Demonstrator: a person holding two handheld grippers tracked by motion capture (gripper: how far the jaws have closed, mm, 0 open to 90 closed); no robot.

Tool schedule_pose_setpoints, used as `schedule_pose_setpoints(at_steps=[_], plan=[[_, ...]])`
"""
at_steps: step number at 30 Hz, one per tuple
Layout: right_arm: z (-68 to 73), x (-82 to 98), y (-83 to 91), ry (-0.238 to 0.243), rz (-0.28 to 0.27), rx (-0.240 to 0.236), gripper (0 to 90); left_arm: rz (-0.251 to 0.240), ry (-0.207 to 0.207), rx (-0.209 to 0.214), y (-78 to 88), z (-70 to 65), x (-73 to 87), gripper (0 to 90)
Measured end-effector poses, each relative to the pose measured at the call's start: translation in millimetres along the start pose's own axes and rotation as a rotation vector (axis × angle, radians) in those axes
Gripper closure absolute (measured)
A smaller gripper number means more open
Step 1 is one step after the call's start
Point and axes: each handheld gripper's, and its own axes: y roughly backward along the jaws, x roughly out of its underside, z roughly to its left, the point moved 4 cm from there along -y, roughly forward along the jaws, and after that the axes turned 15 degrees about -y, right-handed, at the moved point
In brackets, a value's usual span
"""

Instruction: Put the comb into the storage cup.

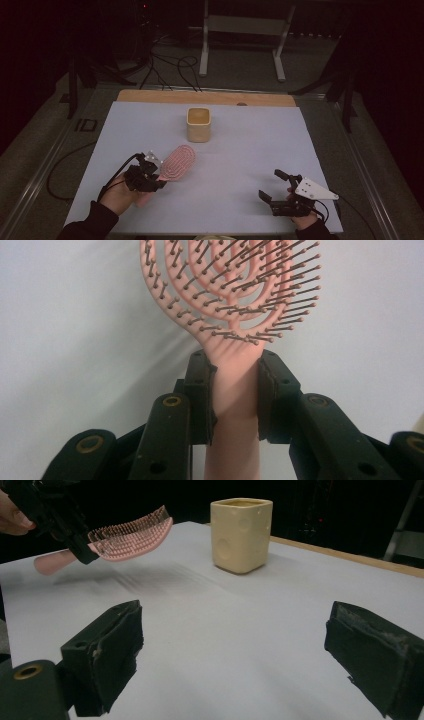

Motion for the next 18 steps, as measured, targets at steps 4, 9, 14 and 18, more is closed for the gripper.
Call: schedule_pose_setpoints(at_steps=[4, 9, 14, 18], plan=[[-0.1, 0.1, -0.2, 0.0, 0.001, 0.0, 8.5, -0.048, -0.021, -0.002, -0.9, -2.8, -7.7, 71.9], [-0.1, 0.1, -0.2, 0.0, 0.0, -0.001, 8.5, -0.117, -0.04, -0.005, -2.1, -6.6, -16.2, 71.9], [-0.2, 0.1, -0.2, -0.001, -0.001, -0.002, 8.6, -0.196, -0.037, -0.021, -2.6, -5.6, -22.7, 71.9], [-0.4, 0.1, -0.1, -0.001, -0.001, 0.0, 8.6, -0.254, -0.064, -0.017, -3.6, -5.6, -26.7, 71.9]])
